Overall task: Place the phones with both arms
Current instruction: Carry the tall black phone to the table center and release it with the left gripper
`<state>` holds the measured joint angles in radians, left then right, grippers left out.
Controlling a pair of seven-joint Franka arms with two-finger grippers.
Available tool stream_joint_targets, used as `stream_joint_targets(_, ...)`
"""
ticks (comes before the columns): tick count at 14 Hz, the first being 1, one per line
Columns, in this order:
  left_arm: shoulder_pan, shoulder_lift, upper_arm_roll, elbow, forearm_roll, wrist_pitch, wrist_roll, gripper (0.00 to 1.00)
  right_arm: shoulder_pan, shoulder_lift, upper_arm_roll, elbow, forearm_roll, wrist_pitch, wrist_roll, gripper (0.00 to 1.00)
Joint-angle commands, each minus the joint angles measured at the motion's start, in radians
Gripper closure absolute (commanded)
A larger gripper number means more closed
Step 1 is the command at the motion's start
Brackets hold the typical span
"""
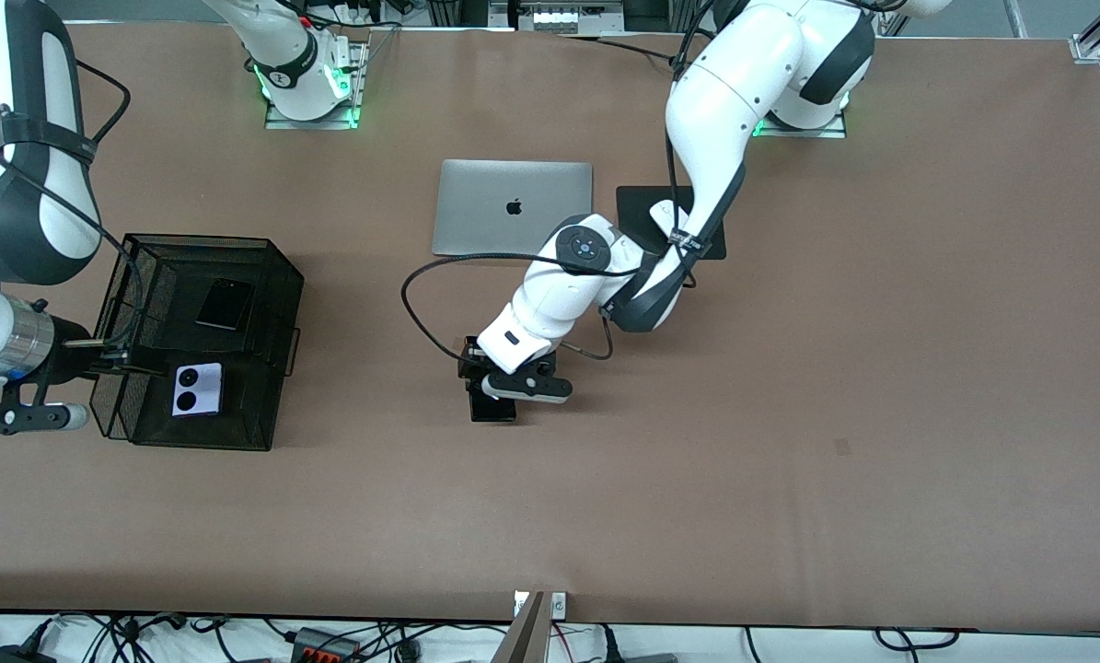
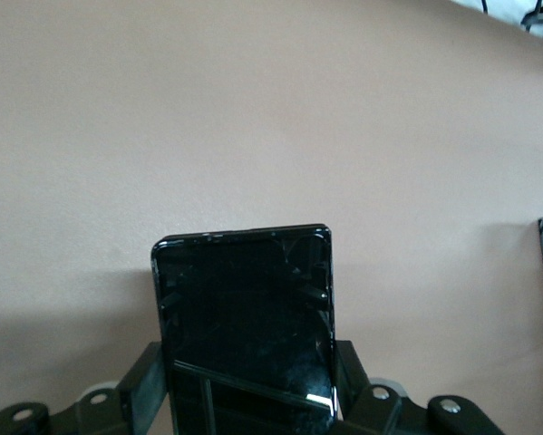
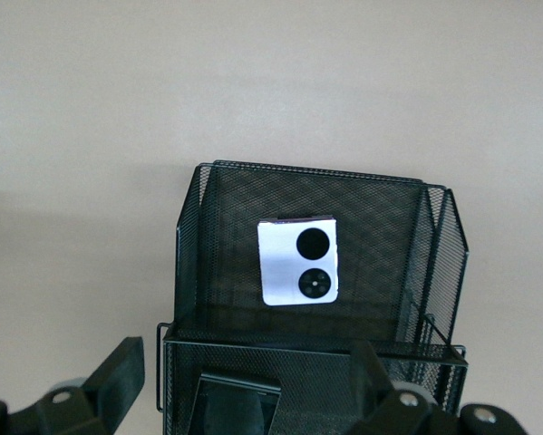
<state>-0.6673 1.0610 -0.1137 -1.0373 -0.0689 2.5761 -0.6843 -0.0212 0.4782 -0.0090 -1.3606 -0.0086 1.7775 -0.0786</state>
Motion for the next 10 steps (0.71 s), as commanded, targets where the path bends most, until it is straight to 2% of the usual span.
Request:
stream_joint_targets(1,-0.025,0.046,0.017,0.051,0.021,0.001,0.022,0.55,0.015,0.005,0.006,-0.015,0.004,-0.006,0.010,0.00)
stream_joint_targets(6,-0.044,0.076,0.022,0.048,0.021,0.001,0.017,0.55,0.033,0.034,0.007,-0.017,0.010,0.003,0.010,0.00)
stream_joint_targets(8,-0.060,0.083,0.046,0.048,0.023,0.001,0.019,0.54,0.033,0.034,0.007,-0.018,0.016,0.003,0.010,0.00)
stream_joint_targets(10,-0.066,0.091,0.068,0.049,0.023,0.003,0.026,0.35,0.033,0.034,0.007,-0.017,0.016,0.003,0.010,0.00)
